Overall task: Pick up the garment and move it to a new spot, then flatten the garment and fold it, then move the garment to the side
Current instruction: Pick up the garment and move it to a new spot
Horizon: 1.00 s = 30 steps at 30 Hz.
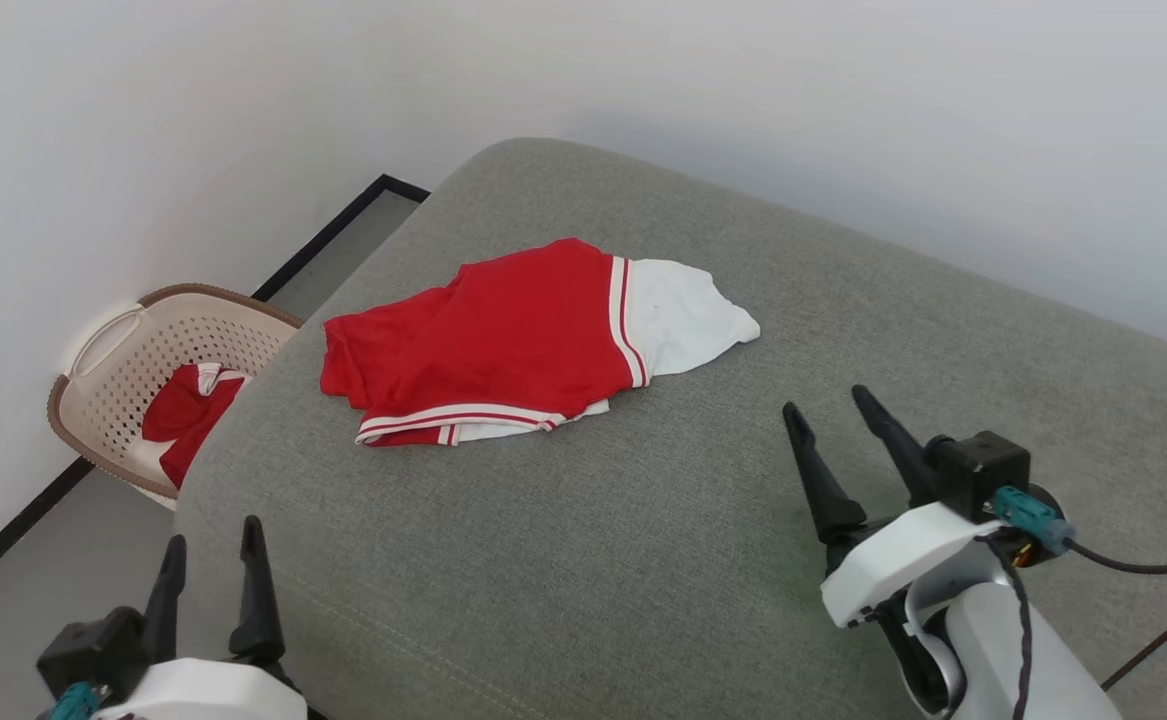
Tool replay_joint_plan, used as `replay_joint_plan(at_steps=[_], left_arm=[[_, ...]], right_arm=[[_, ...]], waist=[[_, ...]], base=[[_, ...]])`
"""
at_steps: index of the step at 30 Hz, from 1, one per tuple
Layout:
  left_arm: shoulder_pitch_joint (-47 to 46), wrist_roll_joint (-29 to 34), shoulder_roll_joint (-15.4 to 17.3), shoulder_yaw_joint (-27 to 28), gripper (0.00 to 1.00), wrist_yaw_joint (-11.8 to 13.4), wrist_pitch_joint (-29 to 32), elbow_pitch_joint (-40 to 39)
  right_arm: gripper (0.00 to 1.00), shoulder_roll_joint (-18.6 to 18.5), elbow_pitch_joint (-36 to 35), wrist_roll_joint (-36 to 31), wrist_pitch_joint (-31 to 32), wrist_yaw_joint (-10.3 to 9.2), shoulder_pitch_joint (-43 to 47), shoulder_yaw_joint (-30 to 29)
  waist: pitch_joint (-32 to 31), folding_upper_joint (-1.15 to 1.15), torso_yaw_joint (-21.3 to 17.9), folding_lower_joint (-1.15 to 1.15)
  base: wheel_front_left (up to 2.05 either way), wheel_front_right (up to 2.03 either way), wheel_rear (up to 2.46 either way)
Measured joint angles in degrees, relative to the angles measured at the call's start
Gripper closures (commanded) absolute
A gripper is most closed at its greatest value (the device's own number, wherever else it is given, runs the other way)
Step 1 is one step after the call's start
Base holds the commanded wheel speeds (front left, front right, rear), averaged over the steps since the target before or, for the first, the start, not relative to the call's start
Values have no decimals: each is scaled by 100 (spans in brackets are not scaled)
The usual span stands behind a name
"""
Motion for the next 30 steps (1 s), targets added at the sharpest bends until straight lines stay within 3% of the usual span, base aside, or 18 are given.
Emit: replay_joint_plan(at_steps=[8, 13, 18, 20, 30], left_arm=[[104, 26, -37, 134, 0, -7, 0, -103], [-321, 318, 68, -271, 0, -73, 0, 157], [-1381, 372, 537, -721, 0, -98, 1, 720], [-1891, 123, 702, -948, 0, -99, 99, 1066], [-3710, -1491, 2256, -2199, 0, -118, 1759, 2550]], right_arm=[[0, 36, 93, 118, 0, 0, -113, 222], [0, 1, 21, 121, 0, 0, -124, 133], [0, -35, -103, 51, -1, 1, -399, 212], [0, -82, -107, 34, 0, 0, -470, 196], [0, -48, -258, 1, -1, 0, -775, 114]], waist=[[95, 0, 27, 0], [168, 0, -75, 0], [443, 0, -411, 0], [628, 0, -608, 0], [1612, 0, -1695, 0]], base=[[0, 0, 0], [0, 0, 0], [0, 0, 0], [0, 0, 0], [0, 0, 0]])
